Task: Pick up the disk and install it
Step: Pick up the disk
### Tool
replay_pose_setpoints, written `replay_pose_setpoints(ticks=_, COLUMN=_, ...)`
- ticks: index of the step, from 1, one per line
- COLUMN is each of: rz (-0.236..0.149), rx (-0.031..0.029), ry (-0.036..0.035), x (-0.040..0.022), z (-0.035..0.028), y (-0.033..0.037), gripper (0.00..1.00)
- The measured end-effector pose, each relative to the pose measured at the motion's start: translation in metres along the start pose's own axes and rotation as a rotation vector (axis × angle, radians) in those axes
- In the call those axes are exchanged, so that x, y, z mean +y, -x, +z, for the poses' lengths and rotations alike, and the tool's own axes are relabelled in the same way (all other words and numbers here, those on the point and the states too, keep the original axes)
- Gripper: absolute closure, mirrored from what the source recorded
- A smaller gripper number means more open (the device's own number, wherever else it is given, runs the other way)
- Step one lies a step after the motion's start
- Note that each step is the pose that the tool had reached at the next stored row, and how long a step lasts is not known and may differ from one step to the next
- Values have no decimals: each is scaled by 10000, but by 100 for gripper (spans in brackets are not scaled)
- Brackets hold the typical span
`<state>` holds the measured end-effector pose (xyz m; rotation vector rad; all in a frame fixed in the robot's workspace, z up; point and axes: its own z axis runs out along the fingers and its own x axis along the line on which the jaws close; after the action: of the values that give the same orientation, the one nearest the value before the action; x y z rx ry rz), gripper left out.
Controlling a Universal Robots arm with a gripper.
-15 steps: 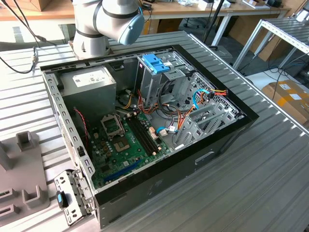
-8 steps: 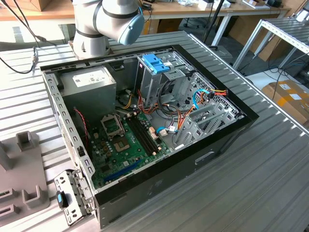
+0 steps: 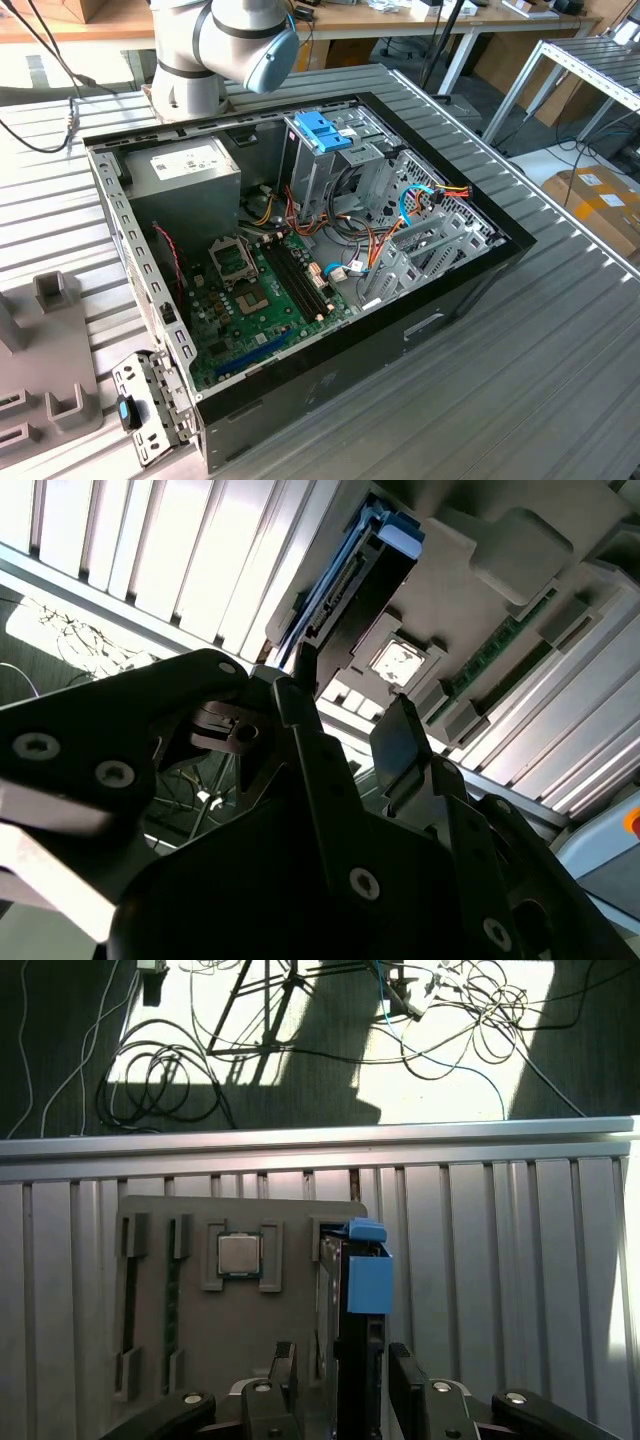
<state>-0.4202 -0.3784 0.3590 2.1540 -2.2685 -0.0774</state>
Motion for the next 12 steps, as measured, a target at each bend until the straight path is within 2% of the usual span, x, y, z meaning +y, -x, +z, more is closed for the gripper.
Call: replay_pose_setpoints(ticks=12, rz=0, rx=1, ry=0, x=8, z=31, y=11, gripper=51)
